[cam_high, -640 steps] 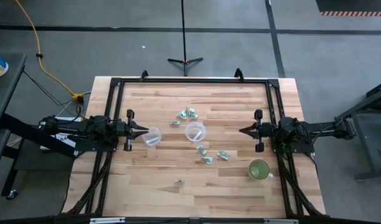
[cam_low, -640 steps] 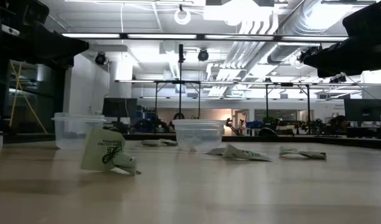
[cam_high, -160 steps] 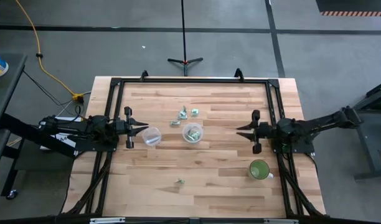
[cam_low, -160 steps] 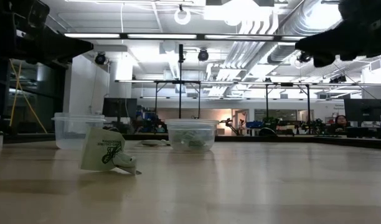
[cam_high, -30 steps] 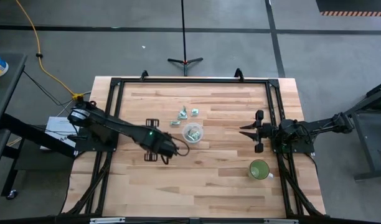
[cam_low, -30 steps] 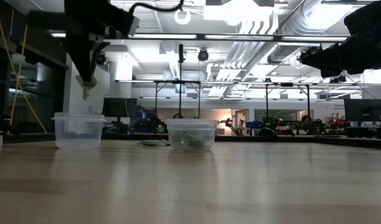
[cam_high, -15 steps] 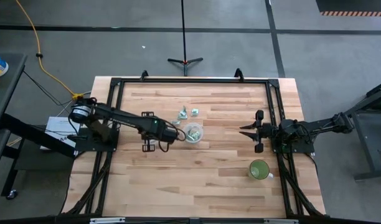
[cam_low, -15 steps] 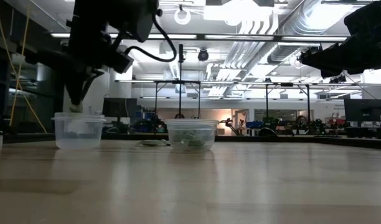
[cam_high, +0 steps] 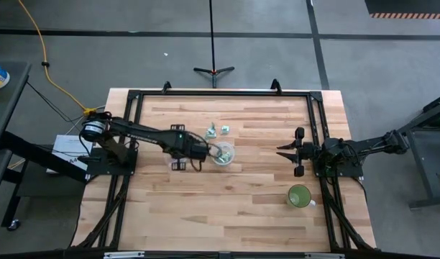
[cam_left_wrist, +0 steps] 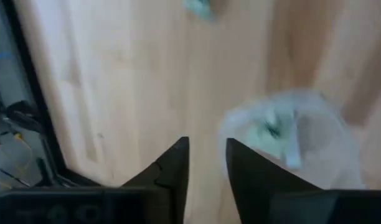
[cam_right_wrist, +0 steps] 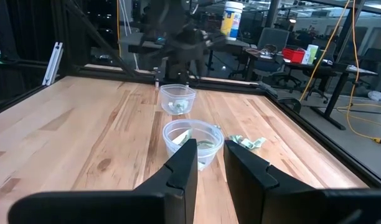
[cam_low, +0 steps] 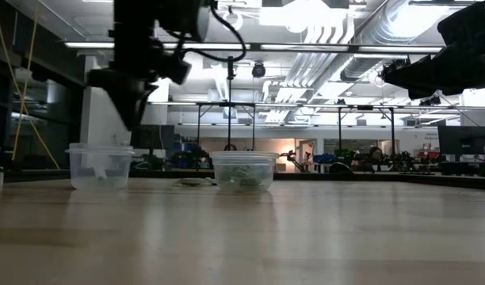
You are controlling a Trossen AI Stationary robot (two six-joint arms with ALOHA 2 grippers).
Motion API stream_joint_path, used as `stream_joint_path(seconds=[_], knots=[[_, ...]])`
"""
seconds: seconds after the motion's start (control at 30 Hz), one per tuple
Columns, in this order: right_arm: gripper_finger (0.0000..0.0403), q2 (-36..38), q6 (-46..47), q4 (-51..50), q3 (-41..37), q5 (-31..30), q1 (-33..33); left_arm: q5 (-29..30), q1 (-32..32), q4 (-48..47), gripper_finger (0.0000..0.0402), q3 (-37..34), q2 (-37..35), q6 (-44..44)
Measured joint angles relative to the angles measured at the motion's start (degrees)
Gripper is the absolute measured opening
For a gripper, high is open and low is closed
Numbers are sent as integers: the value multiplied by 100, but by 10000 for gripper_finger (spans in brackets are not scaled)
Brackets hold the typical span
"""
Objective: Pick and place Stevia / Truvia into bins
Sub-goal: Put the white stevia packet into the left transparent container
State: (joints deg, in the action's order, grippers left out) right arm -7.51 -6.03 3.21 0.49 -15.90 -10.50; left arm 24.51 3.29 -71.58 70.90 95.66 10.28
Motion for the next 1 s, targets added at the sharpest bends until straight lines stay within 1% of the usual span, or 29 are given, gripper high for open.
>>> stream_joint_path(seconds=[0.13, 0.2, 0.27, 0.37, 0.43, 0.47, 0.57, 0.67, 0.73, 0.83, 0.9, 0.97, 1.0], knots=[[71, 0, -1, 1, 0, 0, 0, 14, -370, 473, 183, 184, 0, -272], [71, 0, 0, 1, 0, -1, 1, -124, -587, 827, 208, 183, 0, -544], [71, 0, -1, 1, 0, 0, 1, -500, -832, 1331, 235, 144, 2, -903], [71, 0, -1, 1, 0, 0, 0, -1335, -1185, 2068, 268, -1, 62, -1480], [71, 0, -1, 1, 0, 0, 0, -1620, -1354, 2411, 282, -121, 65, -1791], [71, -2, -1, 1, 0, 0, 0, -1648, -1416, 2611, 287, -175, 62, -1897], [71, -8, -1, 1, 0, 0, 1, -1740, -1586, 2984, 292, -346, 109, -2119], [71, -11, -1, 1, 0, 0, 0, -2079, -1669, 3484, 288, -553, 171, -2316], [71, -11, -1, 1, 0, 0, 2, -2246, -1716, 3620, 282, -700, 225, -2458], [71, -11, -1, -1, 0, 0, 2, -2264, -1723, 3909, 272, -779, 407, -2519], [71, -41, -1, 1, 0, -3, 2, -2233, -1791, 3751, 266, -862, 476, -2516], [71, -56, -1, -5, 0, 3, 2, -2220, -1801, 3939, 260, -849, 615, -2505], [71, -88, -1, -1, -1, -6, 1, -2222, -1817, 3837, 258, -847, 645, -2505]])
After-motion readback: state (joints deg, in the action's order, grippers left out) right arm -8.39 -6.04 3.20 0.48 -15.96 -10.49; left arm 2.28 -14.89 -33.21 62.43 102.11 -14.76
